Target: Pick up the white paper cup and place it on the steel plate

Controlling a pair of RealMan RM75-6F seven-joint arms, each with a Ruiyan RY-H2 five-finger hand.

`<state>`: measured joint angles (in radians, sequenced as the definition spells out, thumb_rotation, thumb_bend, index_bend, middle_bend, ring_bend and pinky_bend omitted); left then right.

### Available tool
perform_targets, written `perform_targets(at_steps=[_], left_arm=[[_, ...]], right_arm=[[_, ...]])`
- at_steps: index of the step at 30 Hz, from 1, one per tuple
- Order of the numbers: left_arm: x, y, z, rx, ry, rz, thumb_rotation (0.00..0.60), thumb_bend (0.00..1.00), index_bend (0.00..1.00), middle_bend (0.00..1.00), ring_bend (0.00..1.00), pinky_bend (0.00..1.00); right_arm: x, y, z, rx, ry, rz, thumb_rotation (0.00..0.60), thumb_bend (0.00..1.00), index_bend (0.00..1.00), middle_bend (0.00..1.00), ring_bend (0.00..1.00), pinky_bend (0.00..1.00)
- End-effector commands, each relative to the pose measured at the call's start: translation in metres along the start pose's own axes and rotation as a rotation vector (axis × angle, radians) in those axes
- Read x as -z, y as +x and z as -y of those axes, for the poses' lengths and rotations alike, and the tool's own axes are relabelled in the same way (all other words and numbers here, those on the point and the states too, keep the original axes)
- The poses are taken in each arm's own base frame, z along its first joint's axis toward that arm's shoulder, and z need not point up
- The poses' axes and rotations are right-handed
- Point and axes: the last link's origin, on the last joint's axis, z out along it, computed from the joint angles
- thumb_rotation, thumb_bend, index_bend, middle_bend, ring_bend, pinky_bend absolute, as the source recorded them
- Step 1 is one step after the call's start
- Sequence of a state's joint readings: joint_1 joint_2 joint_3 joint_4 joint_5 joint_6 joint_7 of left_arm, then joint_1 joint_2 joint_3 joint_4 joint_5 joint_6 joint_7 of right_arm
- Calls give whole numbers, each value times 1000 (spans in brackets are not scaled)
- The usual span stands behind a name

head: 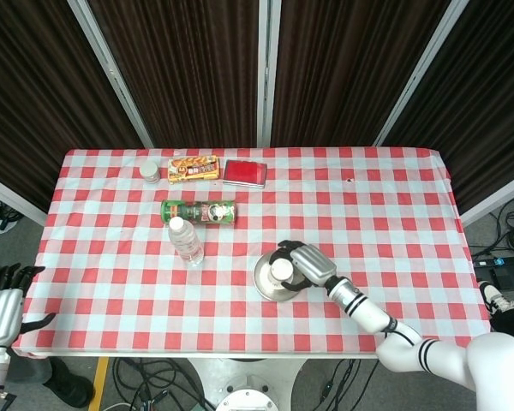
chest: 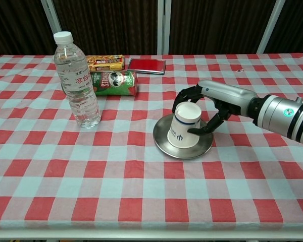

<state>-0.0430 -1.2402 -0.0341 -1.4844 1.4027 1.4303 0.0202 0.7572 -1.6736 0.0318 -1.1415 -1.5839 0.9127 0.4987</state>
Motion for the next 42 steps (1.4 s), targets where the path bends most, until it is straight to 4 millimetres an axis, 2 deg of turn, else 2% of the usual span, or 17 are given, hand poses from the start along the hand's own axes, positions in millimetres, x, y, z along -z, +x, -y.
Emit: perform_targets(at_steps=[1, 7, 15, 21, 24, 28, 32, 38, 42], left_arm=[[-1, 0, 0, -1, -3, -3, 600, 68, 198, 191, 98, 85], [1, 1, 0, 0, 3, -3, 600, 68, 197, 191, 98, 85], [0, 1, 0, -3, 0, -5, 600, 68, 198, 190, 98, 85], [1, 1, 0, -2, 3, -4, 600, 69, 197, 191, 98, 85], [1, 1, 1, 1, 8, -3, 600, 68, 197, 190, 98, 85], [2, 0, 2, 3, 14, 0, 600, 69, 197, 191, 98, 85], [1, 0, 1, 1, 4, -3, 600, 69, 197, 191, 98, 85], [3, 0, 2, 1, 9, -4, 600, 69, 198, 191, 98, 85], [4, 0, 3, 6, 16, -5, 600, 68, 197, 191, 98, 85]], right_arm=[[-1, 4, -3, 28, 0, -3, 600, 305, 551, 336, 150, 198], [-12, 6, -7, 68, -31, -46, 600, 305, 550, 335, 150, 198], [7, 2, 2, 51, 48, 25, 600, 311, 541, 347, 150, 198], [-11, 13, -10, 68, -27, -39, 600, 312, 540, 341, 150, 198], [-15, 11, -10, 58, -31, -29, 600, 312, 539, 338, 150, 198], [-2, 4, 0, 29, 33, 10, 600, 316, 539, 342, 150, 196], [4, 6, -1, 28, 48, 21, 600, 326, 539, 351, 154, 194], [-13, 12, -9, 36, -7, -17, 600, 327, 535, 346, 170, 194], [-16, 7, -4, 19, 10, 3, 600, 327, 532, 338, 170, 194]])
